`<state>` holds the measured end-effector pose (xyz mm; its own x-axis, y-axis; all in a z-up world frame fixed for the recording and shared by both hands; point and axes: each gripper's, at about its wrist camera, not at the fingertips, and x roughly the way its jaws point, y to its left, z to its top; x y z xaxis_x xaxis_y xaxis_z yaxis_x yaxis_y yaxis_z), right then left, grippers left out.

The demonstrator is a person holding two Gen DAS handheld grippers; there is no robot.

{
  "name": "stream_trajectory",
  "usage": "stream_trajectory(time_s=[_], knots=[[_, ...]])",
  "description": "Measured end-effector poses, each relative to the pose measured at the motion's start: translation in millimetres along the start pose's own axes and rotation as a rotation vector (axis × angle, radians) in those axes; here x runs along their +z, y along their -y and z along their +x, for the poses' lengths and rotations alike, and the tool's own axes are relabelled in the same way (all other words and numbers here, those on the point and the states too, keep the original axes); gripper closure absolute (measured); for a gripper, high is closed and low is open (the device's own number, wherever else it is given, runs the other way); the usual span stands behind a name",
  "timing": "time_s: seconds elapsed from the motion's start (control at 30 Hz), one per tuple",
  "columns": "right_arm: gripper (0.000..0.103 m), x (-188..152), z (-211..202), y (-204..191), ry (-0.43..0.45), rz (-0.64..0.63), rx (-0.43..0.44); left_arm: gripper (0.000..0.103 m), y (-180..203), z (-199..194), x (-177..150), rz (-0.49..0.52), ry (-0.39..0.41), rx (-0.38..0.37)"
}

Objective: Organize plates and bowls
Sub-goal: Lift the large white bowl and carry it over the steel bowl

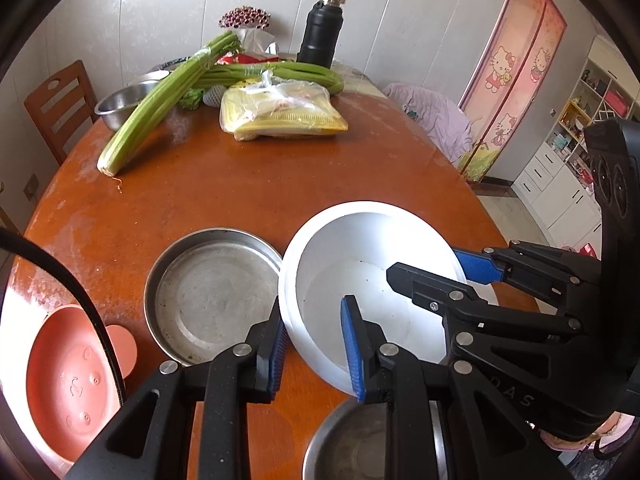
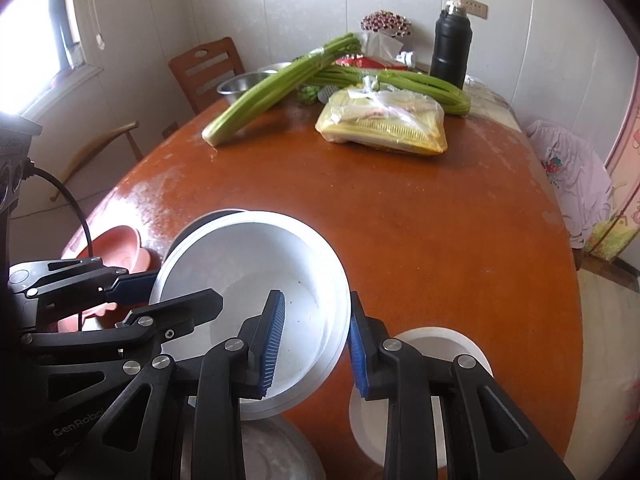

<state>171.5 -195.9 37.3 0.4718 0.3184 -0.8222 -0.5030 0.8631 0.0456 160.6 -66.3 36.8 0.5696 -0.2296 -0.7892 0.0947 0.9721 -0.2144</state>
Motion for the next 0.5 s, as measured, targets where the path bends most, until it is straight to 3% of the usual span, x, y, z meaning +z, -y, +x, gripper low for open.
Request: stream_trajectory(time_s=[0.5], knots=[[0.071, -19, -38, -13, 0.060, -0.007, -0.006, 0.077, 12, -30, -16, 0.028, 0.040, -0.003]])
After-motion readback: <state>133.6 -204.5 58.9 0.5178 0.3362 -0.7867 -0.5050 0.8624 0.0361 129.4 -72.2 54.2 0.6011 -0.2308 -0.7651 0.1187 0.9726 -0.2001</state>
